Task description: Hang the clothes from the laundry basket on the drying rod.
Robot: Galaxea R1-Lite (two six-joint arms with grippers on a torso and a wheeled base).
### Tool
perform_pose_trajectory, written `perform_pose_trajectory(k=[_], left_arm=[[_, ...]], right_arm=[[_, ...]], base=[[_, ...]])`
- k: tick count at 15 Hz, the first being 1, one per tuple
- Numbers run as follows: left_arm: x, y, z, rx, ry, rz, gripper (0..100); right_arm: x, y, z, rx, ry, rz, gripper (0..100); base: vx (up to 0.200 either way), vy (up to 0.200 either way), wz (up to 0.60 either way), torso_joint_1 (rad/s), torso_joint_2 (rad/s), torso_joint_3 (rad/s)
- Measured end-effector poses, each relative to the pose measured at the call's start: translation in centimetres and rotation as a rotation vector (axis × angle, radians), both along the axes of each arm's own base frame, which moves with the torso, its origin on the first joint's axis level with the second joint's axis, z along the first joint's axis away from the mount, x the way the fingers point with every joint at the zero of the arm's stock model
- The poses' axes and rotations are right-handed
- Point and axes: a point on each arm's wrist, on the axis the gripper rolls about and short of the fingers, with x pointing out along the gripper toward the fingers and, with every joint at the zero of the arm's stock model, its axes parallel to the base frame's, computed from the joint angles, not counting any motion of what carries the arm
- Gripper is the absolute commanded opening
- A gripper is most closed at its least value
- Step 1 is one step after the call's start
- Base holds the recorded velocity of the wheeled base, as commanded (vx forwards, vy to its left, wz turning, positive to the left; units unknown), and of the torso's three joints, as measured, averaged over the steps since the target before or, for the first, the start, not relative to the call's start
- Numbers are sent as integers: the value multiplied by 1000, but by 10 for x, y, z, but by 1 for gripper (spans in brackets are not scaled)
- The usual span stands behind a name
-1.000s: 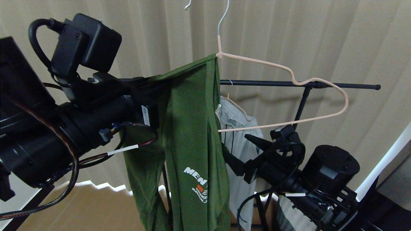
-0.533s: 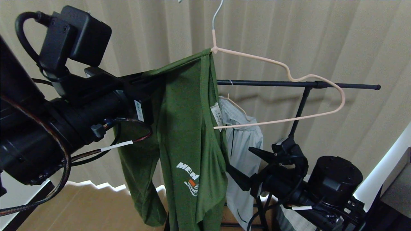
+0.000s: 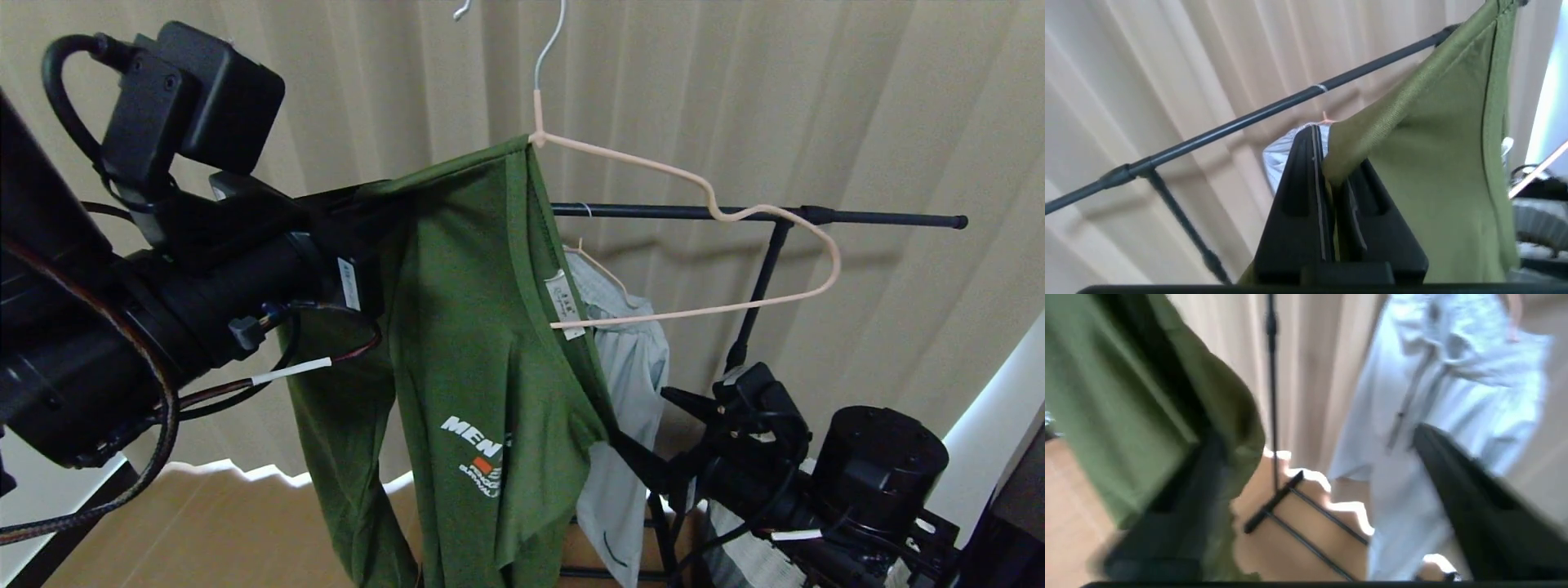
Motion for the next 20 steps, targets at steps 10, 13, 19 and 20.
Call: perform_pose_trajectory(k=[10,13,19,20], left_arm=[[18,25,-38,255,23,140,0],[23,32,-58,327,73,169,0],[32,33,-68,277,110,189,0],[33,31,-68,266,108,194,0]], right_arm=[[16,-63,34,9,-137,-227,0],[16,-69,55,49,-219,-221,0],[-13,-62,75,78,-243,-34,0],[-18,-60,75,73,-225,-4,0]], base=[[0,0,0,0,0,0],[0,0,0,0,0,0],[0,0,0,0,0,0],[0,0,0,0,0,0]])
